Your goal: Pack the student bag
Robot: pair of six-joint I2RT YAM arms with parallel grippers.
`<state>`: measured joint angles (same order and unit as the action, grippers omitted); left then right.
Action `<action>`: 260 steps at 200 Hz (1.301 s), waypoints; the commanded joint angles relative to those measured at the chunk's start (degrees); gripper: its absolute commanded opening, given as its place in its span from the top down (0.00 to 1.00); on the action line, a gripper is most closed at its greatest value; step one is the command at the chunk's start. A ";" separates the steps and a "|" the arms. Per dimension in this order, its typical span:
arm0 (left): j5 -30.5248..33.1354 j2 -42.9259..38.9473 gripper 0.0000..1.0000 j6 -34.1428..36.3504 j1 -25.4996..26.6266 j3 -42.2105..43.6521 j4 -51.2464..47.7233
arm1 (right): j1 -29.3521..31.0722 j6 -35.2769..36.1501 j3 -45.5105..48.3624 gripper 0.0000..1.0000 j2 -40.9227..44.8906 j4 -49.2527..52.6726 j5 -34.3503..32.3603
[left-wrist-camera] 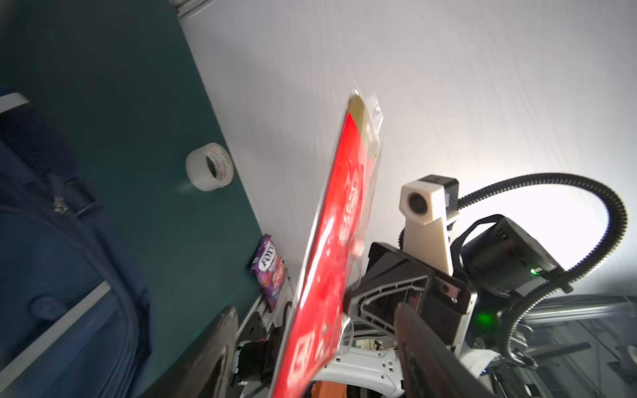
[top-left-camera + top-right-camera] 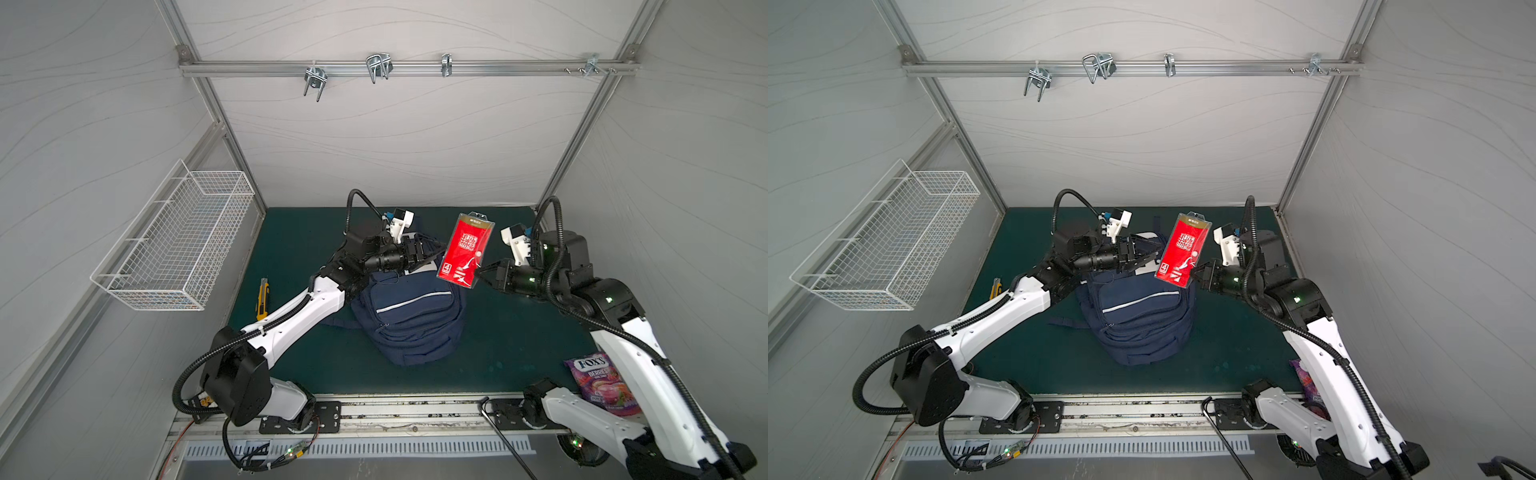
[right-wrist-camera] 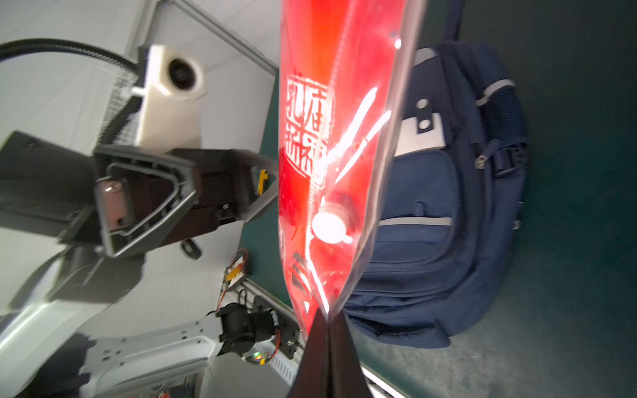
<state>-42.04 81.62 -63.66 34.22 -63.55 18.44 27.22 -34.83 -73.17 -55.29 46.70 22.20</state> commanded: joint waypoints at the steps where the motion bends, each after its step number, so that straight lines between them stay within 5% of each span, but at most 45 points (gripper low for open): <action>1: -3.51 1.46 0.33 -9.51 -0.26 1.60 19.88 | 2.74 -3.90 -0.99 1.00 0.13 -4.99 2.23; 42: -4.78 2.92 0.61 -14.90 -0.29 2.83 29.72 | 5.03 -6.51 -0.17 1.00 -0.52 -8.77 3.33; 90: -5.29 1.81 1.00 -10.61 -0.21 2.48 23.02 | 6.00 -6.52 -1.28 0.98 -1.31 -8.70 3.47; 97: -5.33 1.41 1.00 -9.08 -0.38 2.37 20.57 | 6.00 -6.22 -1.65 0.92 -1.27 -8.33 3.30; 118: -7.67 0.43 1.00 -4.27 -1.39 1.56 13.86 | 5.60 -3.19 -4.29 0.46 -1.40 -4.83 2.28; 137: -13.28 0.28 1.00 -2.85 -3.97 1.67 11.46 | 2.05 0.64 -6.36 0.25 -0.76 -1.83 5.34; 159: -19.07 -0.62 1.00 -2.75 -6.26 1.79 10.00 | -8.43 1.17 -4.27 0.21 0.43 -3.64 18.39; 182: -19.14 -4.18 1.00 11.77 -5.85 -0.96 -8.73 | -16.22 -3.49 0.69 0.19 1.04 -9.84 27.27; 260: -30.57 -5.96 1.00 18.72 -5.98 0.24 -17.06 | -18.48 -12.96 14.00 0.26 1.01 -37.88 45.69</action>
<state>-66.72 77.06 -47.59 28.18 -62.87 1.85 9.08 -44.75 -60.82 -54.54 20.23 59.24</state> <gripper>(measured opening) 0.076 0.741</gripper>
